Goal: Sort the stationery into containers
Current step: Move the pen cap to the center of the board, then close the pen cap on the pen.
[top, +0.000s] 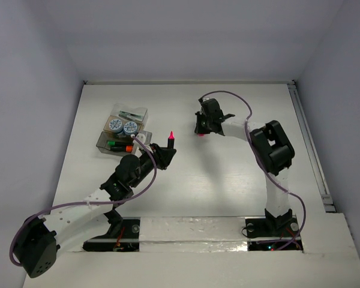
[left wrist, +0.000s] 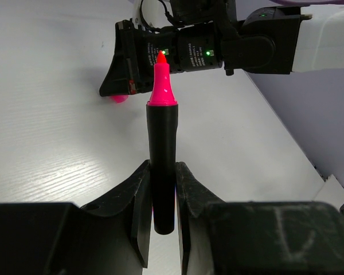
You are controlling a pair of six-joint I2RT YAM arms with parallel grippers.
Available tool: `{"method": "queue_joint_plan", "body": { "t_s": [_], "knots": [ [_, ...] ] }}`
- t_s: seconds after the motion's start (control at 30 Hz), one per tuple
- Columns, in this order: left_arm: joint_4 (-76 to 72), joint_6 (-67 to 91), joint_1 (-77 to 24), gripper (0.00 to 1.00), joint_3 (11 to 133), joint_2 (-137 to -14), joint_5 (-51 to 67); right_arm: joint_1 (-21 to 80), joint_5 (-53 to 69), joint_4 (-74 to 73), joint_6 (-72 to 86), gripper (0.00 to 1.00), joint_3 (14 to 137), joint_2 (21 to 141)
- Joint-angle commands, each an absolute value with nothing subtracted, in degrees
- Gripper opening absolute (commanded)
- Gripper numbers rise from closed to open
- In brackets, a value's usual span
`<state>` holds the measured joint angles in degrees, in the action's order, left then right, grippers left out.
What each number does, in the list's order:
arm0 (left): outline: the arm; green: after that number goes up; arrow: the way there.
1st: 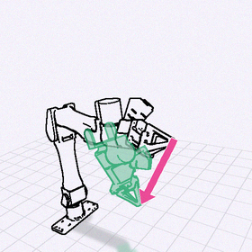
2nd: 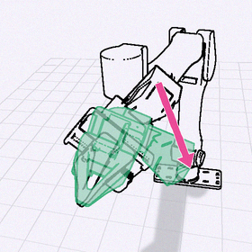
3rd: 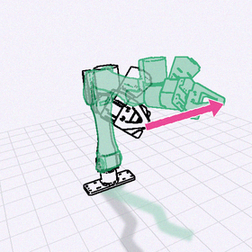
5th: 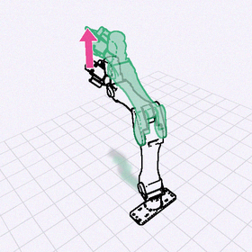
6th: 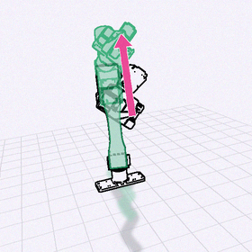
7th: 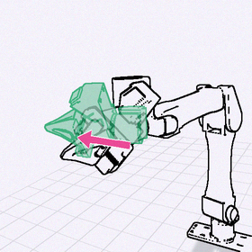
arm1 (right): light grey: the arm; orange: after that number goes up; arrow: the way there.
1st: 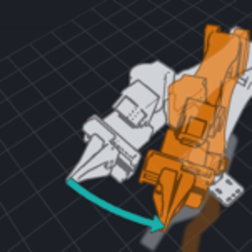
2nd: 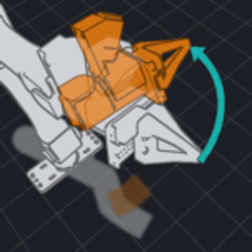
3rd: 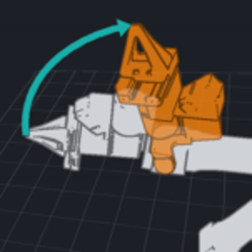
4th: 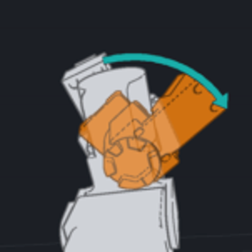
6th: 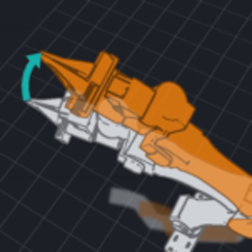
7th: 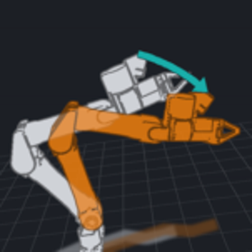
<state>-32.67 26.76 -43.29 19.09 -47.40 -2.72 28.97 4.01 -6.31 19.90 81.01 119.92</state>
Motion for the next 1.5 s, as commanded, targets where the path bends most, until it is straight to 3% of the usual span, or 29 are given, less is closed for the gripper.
{"method": "queue_joint_plan", "body": {
  "t_s": [0.0,0.2,0.3,0.5,0.63,1.1,1.47],
  "knots": [
    [-34.9,25.9,-43.0,0.00,18.5,-46.4,-3.1,29.5,5.2,-6.9,17.8,0.00,80.0,115.8],
    [-35.1,25.9,-43.0,0.00,18.6,-46.8,-3.0,29.5,6.5,-7.0,17.4,0.00,81.1,113.6],
    [-34.8,25.8,-43.0,0.00,18.6,-46.7,-3.2,29.5,9.4,-6.9,18.0,0.14,82.4,112.1],
    [-34.5,25.8,-43.0,0.00,18.5,-46.0,-3.4,29.5,3.9,-11.8,15.9,0.59,83.1,109.8],
    [-34.6,25.8,-43.0,0.00,18.5,-46.1,-3.2,29.5,-2.9,-18.2,12.0,0.71,85.4,111.7],
    [-34.9,25.8,-43.0,0.00,18.6,-46.4,-2.6,29.5,-0.7,-27.9,9.1,0.63,96.5,122.3],
    [-35.0,25.8,-43.0,0.00,18.6,-46.9,-2.6,29.5,-1.7,-28.2,9.9,0.50,97.1,124.5]
  ]
}}
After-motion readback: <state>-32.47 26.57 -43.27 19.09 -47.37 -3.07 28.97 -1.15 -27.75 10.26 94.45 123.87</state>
